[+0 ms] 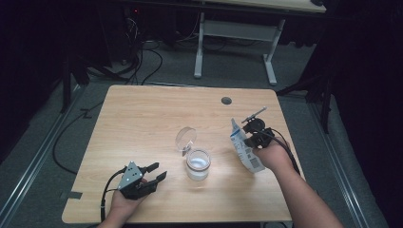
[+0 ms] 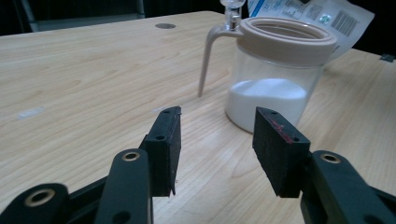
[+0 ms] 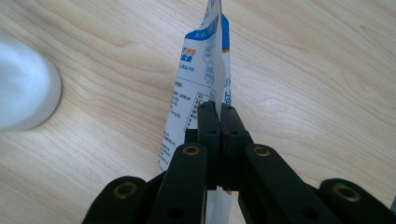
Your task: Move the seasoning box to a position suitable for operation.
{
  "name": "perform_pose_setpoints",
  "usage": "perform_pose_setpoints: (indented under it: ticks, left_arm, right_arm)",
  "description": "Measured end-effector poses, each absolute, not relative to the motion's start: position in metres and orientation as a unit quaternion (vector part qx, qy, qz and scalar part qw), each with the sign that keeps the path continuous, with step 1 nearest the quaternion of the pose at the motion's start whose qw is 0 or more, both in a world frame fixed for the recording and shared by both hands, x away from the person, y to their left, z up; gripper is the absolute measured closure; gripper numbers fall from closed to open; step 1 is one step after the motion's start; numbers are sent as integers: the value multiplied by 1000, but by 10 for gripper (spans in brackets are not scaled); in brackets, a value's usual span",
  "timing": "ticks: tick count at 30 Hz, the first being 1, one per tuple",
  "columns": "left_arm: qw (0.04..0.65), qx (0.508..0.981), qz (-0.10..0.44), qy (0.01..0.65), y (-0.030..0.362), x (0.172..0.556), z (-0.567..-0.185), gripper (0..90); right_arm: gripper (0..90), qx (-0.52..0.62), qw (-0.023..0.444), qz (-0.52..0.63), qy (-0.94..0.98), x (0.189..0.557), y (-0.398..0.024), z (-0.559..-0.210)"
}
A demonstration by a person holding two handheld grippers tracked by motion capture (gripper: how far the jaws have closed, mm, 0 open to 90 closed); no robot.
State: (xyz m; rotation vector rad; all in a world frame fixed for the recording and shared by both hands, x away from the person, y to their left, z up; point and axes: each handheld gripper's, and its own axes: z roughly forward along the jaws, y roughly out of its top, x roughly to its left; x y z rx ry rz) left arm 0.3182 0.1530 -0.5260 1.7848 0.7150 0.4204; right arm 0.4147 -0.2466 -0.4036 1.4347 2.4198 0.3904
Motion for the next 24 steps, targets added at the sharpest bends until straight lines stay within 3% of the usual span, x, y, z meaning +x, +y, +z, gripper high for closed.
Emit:
perform_pose_setpoints:
  ticks: [24]
  left_arm:
    - [522,752,198,351,178,335,-529,520]
  right_arm:
    - [900,508,200,247,800,392,-256,-408]
